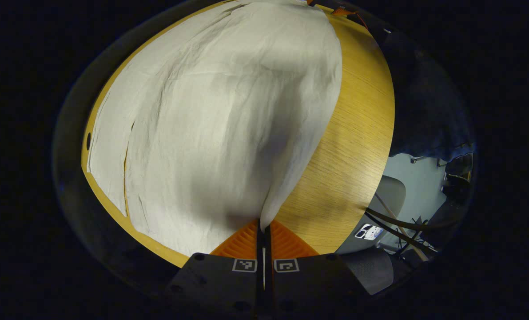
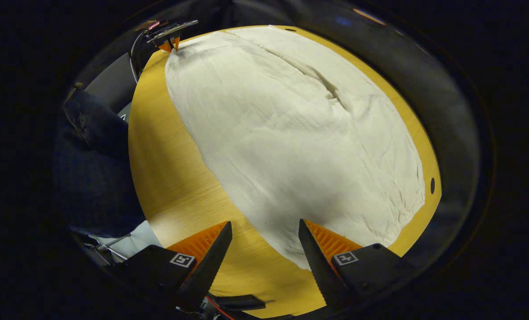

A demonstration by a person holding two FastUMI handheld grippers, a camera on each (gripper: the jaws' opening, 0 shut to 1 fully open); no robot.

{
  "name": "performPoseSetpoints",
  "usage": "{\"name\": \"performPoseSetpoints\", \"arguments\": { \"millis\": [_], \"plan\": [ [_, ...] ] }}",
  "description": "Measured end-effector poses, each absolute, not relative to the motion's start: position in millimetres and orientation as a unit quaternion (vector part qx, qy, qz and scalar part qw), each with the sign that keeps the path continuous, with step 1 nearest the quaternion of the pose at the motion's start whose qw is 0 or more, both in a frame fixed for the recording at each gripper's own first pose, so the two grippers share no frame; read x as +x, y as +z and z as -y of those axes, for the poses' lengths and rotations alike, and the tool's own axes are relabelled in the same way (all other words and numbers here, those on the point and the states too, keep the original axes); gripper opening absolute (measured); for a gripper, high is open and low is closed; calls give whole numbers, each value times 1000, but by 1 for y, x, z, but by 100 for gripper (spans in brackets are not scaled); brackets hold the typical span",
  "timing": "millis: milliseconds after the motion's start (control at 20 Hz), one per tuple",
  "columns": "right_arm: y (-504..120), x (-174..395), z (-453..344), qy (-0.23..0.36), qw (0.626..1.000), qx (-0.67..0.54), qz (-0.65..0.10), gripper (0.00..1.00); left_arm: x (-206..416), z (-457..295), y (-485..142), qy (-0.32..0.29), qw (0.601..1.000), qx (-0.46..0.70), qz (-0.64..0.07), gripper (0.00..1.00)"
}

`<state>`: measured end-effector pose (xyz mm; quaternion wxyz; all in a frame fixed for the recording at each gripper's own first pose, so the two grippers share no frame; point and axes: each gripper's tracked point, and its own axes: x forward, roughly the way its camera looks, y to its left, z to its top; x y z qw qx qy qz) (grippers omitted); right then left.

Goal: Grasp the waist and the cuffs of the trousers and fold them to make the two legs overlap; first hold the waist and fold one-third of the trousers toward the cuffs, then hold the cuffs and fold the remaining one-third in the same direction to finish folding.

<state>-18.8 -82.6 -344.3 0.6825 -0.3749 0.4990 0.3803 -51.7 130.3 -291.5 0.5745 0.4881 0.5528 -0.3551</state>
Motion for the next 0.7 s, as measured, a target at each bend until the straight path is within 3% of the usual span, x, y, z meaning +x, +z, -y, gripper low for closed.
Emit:
{"name": "performPoseSetpoints", "arguments": {
  "millis": [200, 500, 650, 700],
  "plan": [
    [-354, -20, 89, 383, 659, -389, -518, 97, -51, -130, -292, -353, 570, 488, -559, 0],
    [-355, -24, 87, 378, 653, -392, -526, 97, -50, -129, -292, -353, 561, 489, -567, 0],
    [-350, -23, 87, 362, 647, -401, -538, 75, -52, -128, -292, -353, 564, 484, -568, 0],
    [-351, -20, 88, 356, 647, -405, -539, 63, -53, -129, -292, -352, 565, 482, -570, 0]
  ]
}}
